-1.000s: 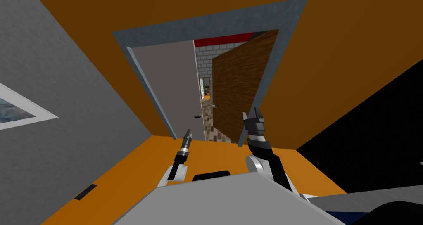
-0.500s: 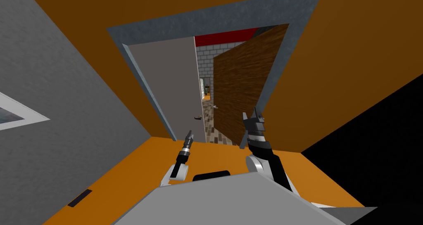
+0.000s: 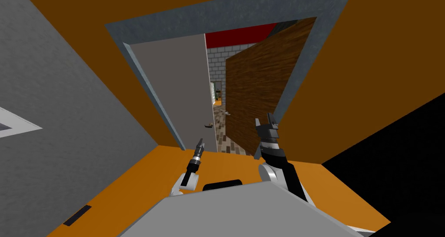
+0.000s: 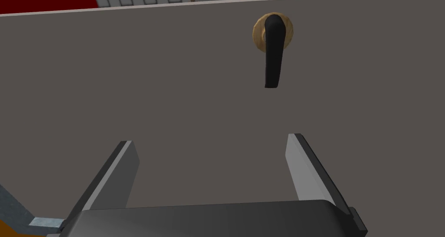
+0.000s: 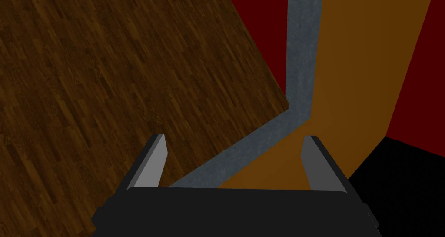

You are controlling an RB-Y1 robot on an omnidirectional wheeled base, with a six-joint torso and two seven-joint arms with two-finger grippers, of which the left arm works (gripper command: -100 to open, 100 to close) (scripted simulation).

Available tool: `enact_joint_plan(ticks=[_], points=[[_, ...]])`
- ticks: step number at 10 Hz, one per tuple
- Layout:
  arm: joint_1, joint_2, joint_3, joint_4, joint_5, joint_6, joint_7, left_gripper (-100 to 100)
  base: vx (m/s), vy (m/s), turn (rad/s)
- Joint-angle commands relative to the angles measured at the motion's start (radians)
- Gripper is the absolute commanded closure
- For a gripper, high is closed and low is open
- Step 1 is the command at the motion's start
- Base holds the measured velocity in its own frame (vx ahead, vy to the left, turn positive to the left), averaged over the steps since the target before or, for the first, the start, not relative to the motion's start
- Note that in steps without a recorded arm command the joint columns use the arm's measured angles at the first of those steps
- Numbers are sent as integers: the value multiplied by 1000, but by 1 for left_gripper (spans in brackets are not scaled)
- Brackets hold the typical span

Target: Push the door open

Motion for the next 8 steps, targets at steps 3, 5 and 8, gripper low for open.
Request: enact_joint_plan(ticks=[3,5,8], points=[[-38,4,-6,89,0,-21,16,-100,100,25,5],[-57,5,-9,133,0,-31,23,-100,102,26,3],[-76,5,-12,176,0,-41,30,-100,80,19,3]])
